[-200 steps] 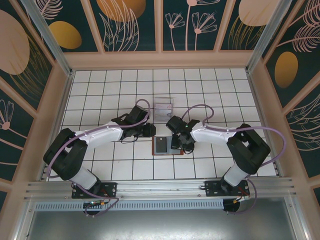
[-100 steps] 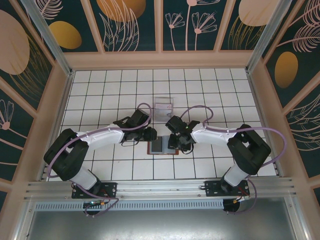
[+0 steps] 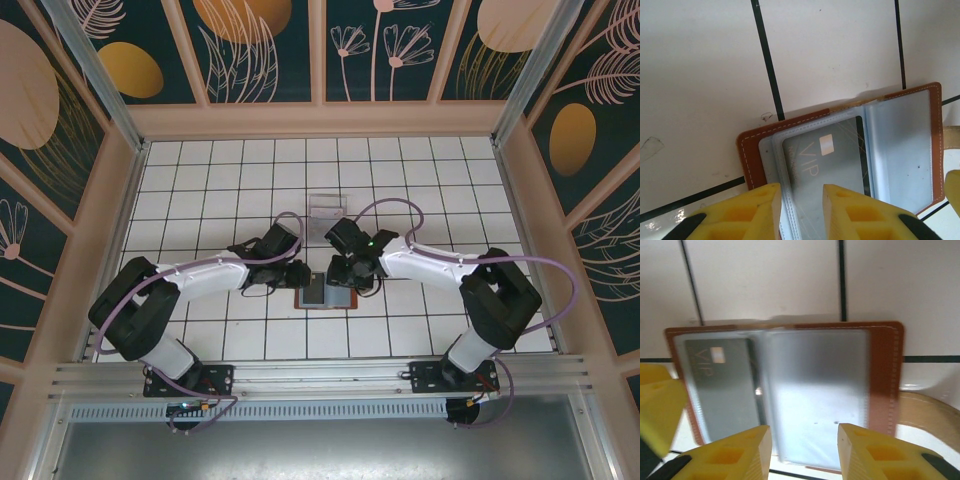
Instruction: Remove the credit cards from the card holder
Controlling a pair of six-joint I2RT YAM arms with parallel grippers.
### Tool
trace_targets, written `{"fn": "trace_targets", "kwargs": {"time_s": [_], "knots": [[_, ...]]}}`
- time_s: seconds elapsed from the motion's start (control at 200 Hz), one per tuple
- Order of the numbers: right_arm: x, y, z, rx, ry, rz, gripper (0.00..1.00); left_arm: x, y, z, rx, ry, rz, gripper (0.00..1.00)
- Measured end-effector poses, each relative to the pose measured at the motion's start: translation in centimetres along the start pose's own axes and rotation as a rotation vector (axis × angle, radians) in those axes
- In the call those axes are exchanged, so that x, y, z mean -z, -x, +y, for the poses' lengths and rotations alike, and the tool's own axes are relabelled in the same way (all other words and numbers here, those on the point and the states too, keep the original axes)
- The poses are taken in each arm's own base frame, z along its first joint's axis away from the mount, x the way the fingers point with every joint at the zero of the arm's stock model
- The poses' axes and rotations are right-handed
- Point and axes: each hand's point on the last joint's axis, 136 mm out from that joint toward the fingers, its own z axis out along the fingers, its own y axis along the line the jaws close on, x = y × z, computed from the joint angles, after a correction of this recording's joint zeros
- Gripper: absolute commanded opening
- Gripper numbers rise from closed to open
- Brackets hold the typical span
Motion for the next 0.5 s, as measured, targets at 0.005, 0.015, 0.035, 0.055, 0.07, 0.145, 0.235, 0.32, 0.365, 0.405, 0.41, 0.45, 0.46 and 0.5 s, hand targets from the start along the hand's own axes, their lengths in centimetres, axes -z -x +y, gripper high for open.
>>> {"fn": "trace_targets", "kwargs": {"time_s": [0.005,0.015,0.035,0.055,0.07,0.145,0.235,0.32,0.365,0.405,0.41,0.45,0.46,0.5], "knots": [[0.0,0.0,0.0,0.000,0.002,0.001,0.38,0.0,0.0,0.0,0.000,0.000,0.000,0.29],[0.0,0.0,0.2,0.000,0.008,0.001,0.38,0.0,0.0,0.0,0.000,0.001,0.001,0.29],[0.0,0.1,0.5,0.002,0.019,0.002,0.37,-0.1,-0.1,0.1,0.001,0.002,0.003,0.29],[0.0,0.1,0.7,0.002,0.030,0.005,0.36,-0.1,-0.1,0.1,0.001,0.004,0.005,0.29],[0.0,0.1,1.0,0.004,0.040,0.007,0.36,-0.2,-0.1,0.2,0.001,0.005,0.007,0.29],[-0.2,0.3,2.1,0.007,0.079,0.015,0.34,-0.6,-0.4,0.5,0.005,0.015,0.019,0.29],[-0.9,0.5,2.9,0.010,0.107,0.027,0.33,-1.1,-0.9,1.0,0.009,0.029,0.037,0.28],[-1.7,0.4,3.3,0.011,0.122,0.047,0.32,-1.2,-1.0,1.1,0.010,0.031,0.039,0.28],[-2.0,0.3,3.4,0.011,0.128,0.057,0.31,-1.2,-1.0,1.1,0.010,0.031,0.039,0.28],[-2.3,0.2,3.6,0.012,0.134,0.065,0.31,-1.2,-1.0,1.1,0.010,0.031,0.039,0.28],[-2.4,0.2,3.6,0.011,0.134,0.066,0.31,-1.2,-1.0,1.1,0.010,0.031,0.039,0.28],[-2.7,0.1,3.7,0.011,0.138,0.073,0.31,-1.2,-1.0,1.1,0.010,0.031,0.039,0.27],[-2.7,0.1,3.7,0.011,0.139,0.074,0.31,-1.2,-1.0,1.1,0.010,0.031,0.039,0.27],[-3.0,0.0,3.7,0.011,0.143,0.081,0.30,-1.2,-1.0,1.1,0.010,0.031,0.039,0.27]]}}
